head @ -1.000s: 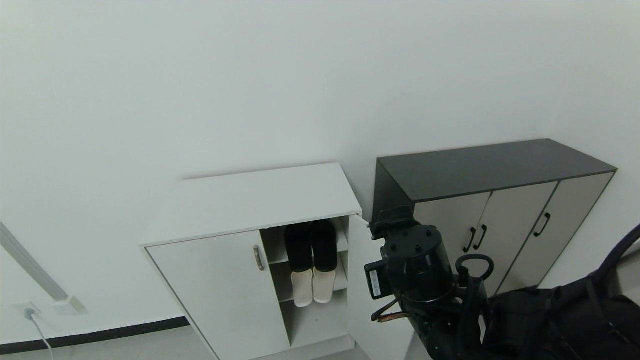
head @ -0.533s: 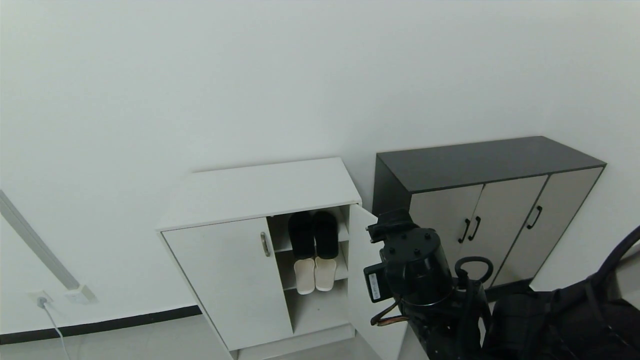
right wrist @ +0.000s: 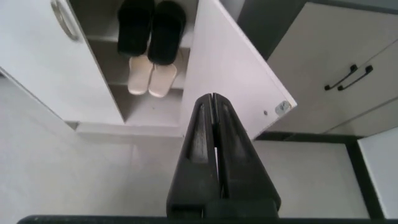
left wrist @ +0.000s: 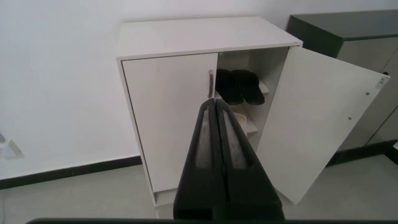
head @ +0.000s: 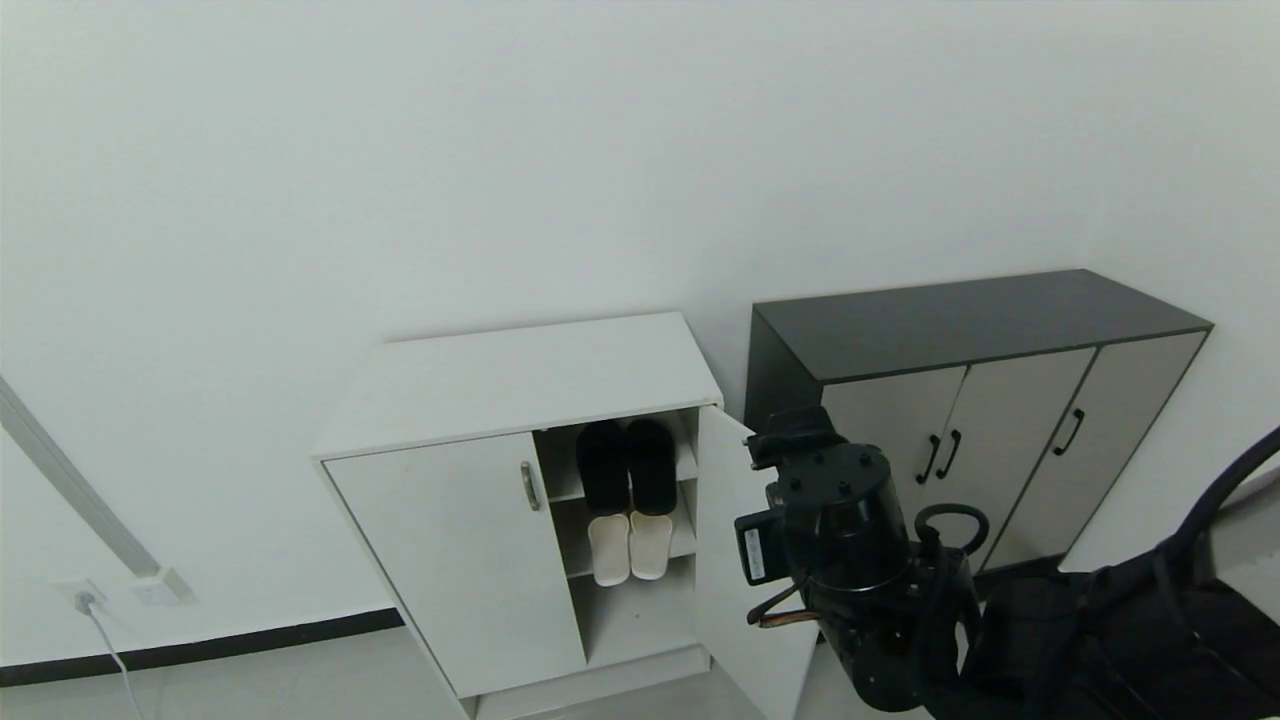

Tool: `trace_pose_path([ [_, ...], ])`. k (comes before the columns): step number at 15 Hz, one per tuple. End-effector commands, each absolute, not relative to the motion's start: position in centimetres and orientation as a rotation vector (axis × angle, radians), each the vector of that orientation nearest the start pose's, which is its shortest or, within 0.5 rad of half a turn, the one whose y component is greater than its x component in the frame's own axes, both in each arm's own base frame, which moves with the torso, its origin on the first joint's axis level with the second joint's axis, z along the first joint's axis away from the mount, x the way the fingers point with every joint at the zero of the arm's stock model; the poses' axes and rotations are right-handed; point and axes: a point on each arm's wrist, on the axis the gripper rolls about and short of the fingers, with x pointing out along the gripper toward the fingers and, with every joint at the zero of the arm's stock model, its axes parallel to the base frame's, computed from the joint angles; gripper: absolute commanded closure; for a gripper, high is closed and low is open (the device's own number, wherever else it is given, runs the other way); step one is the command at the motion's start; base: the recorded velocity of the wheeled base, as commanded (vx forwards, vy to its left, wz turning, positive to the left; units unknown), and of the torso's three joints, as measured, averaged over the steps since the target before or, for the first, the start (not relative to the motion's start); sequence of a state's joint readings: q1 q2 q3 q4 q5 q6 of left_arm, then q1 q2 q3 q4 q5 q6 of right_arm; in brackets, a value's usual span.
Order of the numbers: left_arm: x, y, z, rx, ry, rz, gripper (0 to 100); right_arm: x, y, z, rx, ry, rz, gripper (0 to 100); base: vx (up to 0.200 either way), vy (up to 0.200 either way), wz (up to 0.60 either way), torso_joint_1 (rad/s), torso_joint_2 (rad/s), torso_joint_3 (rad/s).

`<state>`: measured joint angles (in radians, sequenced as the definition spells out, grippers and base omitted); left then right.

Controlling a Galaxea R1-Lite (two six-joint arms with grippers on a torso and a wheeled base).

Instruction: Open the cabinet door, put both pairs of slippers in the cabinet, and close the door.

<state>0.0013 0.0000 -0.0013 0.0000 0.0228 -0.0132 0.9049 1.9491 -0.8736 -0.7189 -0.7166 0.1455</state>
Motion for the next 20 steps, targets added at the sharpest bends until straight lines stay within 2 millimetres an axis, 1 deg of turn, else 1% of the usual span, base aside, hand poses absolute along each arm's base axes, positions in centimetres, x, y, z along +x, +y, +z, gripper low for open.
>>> trace_pose_path([
  [1, -2.3, 0.0, 7.6, -0.014, -0.002, 0.025, 100, 24.0, 26.3, 11.9, -0.134, 0.258, 0.138, 100, 0.000, 0.000, 0.00, 0.000, 0.00, 0.000],
  [2, -2.3, 0.0, 7.6, -0.014, 0.000, 0.025, 100, 25.0, 25.9, 11.8, -0.128, 0.244, 0.115, 100, 0.000, 0.000, 0.00, 0.000, 0.00, 0.000],
  [3, -2.3, 0.0, 7.6, -0.014, 0.001, 0.025, 100, 25.6, 25.6, 12.0, -0.122, 0.236, 0.104, 100, 0.000, 0.000, 0.00, 0.000, 0.00, 0.000],
  [6, -2.3, 0.0, 7.6, -0.014, 0.000, 0.025, 100, 29.1, 23.6, 13.3, -0.065, 0.208, 0.091, 100, 0.000, 0.000, 0.00, 0.000, 0.00, 0.000],
  [8, -2.3, 0.0, 7.6, -0.014, -0.002, 0.025, 100, 32.0, 22.5, 13.2, -0.054, 0.213, 0.049, 100, 0.000, 0.000, 0.00, 0.000, 0.00, 0.000],
  [9, -2.3, 0.0, 7.6, -0.014, 0.000, 0.025, 100, 33.1, 21.8, 13.2, -0.048, 0.220, 0.044, 100, 0.000, 0.000, 0.00, 0.000, 0.00, 0.000],
  [10, -2.3, 0.0, 7.6, -0.014, -0.002, 0.025, 100, 33.6, 21.5, 13.4, -0.042, 0.218, 0.046, 100, 0.000, 0.000, 0.00, 0.000, 0.00, 0.000],
  [12, -2.3, 0.0, 7.6, -0.014, -0.002, 0.025, 100, 35.4, 20.5, 13.4, -0.031, 0.222, 0.036, 100, 0.000, 0.000, 0.00, 0.000, 0.00, 0.000],
  [13, -2.3, 0.0, 7.6, -0.014, -0.002, 0.025, 100, 36.9, 19.5, 13.4, -0.017, 0.215, 0.018, 100, 0.000, 0.000, 0.00, 0.000, 0.00, 0.000],
  [15, -2.3, 0.0, 7.6, -0.014, 0.000, 0.025, 100, 37.9, 18.8, 12.5, -0.023, 0.249, 0.024, 100, 0.000, 0.000, 0.00, 0.000, 0.00, 0.000],
  [18, -2.3, 0.0, 7.6, -0.014, 0.000, 0.025, 100, 40.1, 18.3, 9.6, -0.030, 0.299, 0.035, 100, 0.000, 0.000, 0.00, 0.000, 0.00, 0.000],
  [20, -2.3, 0.0, 7.6, -0.014, 0.001, 0.025, 100, 40.6, 18.2, 8.3, -0.034, 0.325, 0.053, 100, 0.000, 0.000, 0.00, 0.000, 0.00, 0.000],
])
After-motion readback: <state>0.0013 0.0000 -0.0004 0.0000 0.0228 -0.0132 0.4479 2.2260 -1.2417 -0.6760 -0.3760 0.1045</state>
